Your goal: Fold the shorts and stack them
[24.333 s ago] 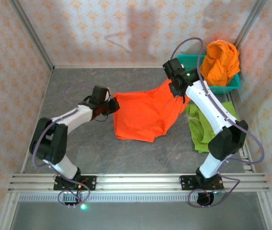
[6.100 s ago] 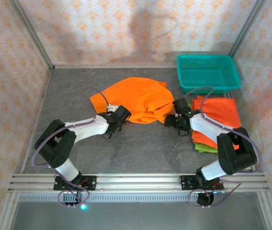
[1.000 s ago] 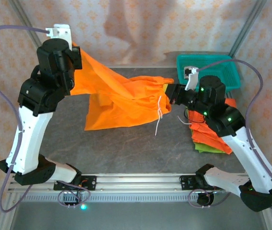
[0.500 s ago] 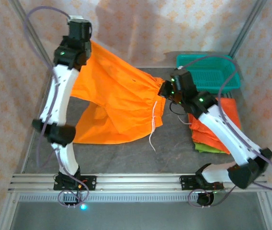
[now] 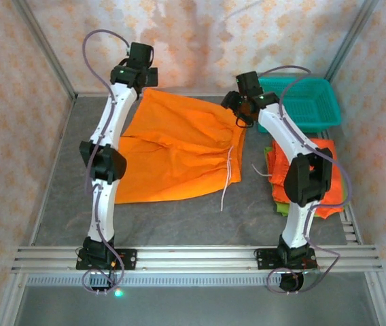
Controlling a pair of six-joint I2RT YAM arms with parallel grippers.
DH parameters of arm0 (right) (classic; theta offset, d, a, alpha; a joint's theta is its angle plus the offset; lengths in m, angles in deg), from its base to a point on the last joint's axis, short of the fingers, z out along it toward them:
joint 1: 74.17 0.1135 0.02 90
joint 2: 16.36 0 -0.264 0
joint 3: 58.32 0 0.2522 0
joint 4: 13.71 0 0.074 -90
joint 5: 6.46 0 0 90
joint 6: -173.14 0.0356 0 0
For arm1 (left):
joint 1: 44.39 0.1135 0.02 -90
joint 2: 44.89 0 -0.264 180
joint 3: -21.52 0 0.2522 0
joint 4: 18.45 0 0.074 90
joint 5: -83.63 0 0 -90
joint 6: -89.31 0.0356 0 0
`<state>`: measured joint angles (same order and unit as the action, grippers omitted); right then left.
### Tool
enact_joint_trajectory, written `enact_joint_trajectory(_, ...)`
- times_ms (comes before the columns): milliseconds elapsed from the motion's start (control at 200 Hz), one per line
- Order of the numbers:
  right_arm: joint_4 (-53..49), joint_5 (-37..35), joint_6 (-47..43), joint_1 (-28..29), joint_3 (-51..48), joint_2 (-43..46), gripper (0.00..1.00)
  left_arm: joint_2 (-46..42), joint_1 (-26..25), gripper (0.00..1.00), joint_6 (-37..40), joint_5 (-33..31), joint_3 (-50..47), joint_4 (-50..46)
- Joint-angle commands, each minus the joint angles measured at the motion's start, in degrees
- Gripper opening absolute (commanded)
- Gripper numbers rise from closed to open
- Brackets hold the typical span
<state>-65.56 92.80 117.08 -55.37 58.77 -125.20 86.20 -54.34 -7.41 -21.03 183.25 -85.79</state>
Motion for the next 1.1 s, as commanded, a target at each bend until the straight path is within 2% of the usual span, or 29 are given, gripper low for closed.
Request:
enact_joint_trajectory(0,2.2,6.3,0.4,0.8,-4.6,6.6,0.80,-18.0,0.5,1.00,-3.9,5.0,-14.2,-1.5)
enact_joint_trajectory(125,8.6,9.1,1.6,2.8,-17.6,14.1,0.82,-38.3,0.5,1.00,-9.8,8.0,-45.0,5.8)
enact_joint_trajectory(230,11.4,9.8,1.7,5.7,-27.5,19.5,0.82,-52.3,0.6,1.00,-18.9,9.1,-67.8,9.9)
enact_joint_trajectory(330,12.8,9.9,2.3,7.5,-34.9,23.4,0.82,-61.6,0.6,0.98,-28.3,11.5,-84.8,11.6)
enact_joint_trajectory(405,12.9,9.2,3.0,7.7,-39.2,26.0,0.83,-66.4,0.6,0.95,-32.3,12.3,-93.7,11.0)
enact_joint_trajectory(565,12.6,3.8,5.9,7.6,-48.3,31.4,0.81,-75.2,0.6,0.89,-40.1,11.6,-108.0,10.9)
enact_joint_trajectory(746,13.4,2.3,8.2,6.7,-53.8,31.8,0.68,-81.0,0.6,0.81,-45.2,11.0,-116.9,12.9)
enact_joint_trajectory(851,14.5,2.5,8.9,5.8,-55.7,31.2,0.60,-80.6,0.7,0.79,-46.1,11.2,-119.4,15.6)
enact_joint_trajectory(1096,15.3,3.4,9.6,3.9,-56.5,27.6,0.57,-75.3,1.8,0.72,-44.4,11.5,-119.8,21.8)
